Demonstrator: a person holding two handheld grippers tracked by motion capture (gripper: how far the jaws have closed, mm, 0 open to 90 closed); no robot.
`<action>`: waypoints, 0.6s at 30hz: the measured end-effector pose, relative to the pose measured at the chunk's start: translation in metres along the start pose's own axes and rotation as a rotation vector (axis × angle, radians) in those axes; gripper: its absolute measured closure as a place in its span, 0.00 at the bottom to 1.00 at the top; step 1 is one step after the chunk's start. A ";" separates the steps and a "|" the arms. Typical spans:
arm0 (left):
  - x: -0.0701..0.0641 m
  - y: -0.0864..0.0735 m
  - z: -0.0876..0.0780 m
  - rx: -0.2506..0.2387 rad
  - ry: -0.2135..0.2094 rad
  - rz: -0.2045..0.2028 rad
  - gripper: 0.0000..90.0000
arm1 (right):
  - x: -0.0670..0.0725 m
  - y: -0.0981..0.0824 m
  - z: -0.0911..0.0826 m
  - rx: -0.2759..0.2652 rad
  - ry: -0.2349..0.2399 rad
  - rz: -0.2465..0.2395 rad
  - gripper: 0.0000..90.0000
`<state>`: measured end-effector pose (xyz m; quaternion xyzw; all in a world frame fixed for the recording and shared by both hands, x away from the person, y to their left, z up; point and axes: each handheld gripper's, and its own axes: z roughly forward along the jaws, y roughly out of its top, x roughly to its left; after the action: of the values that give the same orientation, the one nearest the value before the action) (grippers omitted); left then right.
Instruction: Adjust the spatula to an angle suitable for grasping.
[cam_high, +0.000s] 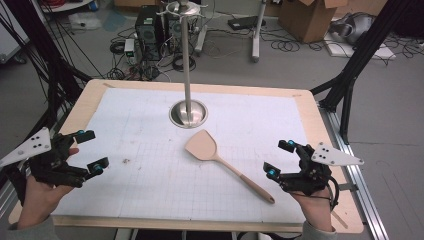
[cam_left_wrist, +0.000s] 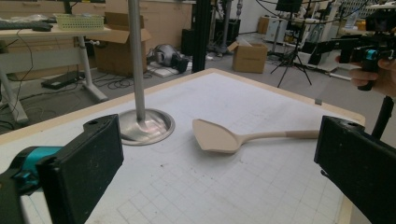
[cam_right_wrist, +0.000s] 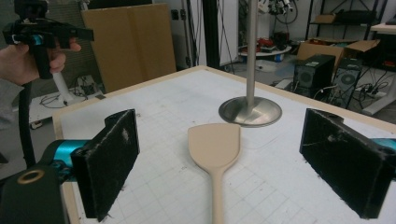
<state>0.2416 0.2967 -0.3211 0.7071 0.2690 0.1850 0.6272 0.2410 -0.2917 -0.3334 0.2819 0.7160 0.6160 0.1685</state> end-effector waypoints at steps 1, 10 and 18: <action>0.001 -0.001 0.000 0.000 0.000 -0.005 0.02 | 0.000 -0.001 0.002 0.000 0.004 0.001 0.12; 0.002 -0.001 -0.003 -0.008 0.005 -0.017 0.02 | -0.002 -0.003 0.008 -0.024 0.024 0.034 0.12; 0.003 -0.004 -0.001 0.005 0.017 -0.016 0.02 | -0.004 -0.006 0.014 0.036 0.015 0.014 0.13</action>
<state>0.2430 0.2994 -0.3247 0.7050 0.2806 0.1850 0.6245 0.2516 -0.2839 -0.3425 0.2851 0.7262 0.6064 0.1538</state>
